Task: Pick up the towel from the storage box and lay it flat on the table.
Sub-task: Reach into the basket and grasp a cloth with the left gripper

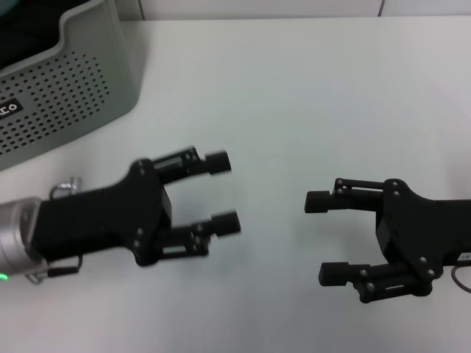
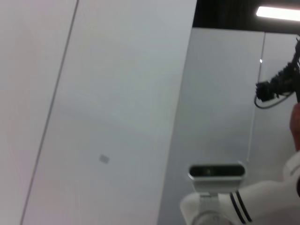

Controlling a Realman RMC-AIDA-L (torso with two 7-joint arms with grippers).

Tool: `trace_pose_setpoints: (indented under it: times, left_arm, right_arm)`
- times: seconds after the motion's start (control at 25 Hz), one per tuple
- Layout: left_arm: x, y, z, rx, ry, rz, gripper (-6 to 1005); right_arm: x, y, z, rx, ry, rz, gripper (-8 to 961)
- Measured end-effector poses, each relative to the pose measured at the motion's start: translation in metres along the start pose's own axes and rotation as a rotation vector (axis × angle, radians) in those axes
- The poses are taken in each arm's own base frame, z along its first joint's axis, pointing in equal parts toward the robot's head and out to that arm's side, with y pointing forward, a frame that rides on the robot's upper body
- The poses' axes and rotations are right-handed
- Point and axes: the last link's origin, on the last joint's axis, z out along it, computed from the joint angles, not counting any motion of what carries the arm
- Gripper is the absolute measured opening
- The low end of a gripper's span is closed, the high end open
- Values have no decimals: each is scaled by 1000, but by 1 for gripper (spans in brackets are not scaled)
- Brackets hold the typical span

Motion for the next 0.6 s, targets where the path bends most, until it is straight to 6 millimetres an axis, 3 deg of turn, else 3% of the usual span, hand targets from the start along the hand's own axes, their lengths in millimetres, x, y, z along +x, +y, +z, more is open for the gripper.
trace_pose_setpoints:
  times: [0.24, 0.44, 0.6]
  left_arm:
    - [21, -13, -10, 88, 111, 53, 785]
    - [53, -26, -27, 190, 238, 115, 785]
    - [68, -32, -42, 273, 302, 141, 784]
  right_arm:
    - [2, 1, -1, 4, -2, 3, 793]
    - [3, 1, -1, 5, -2, 1, 793]
    - [3, 1, 0, 2, -2, -5, 793]
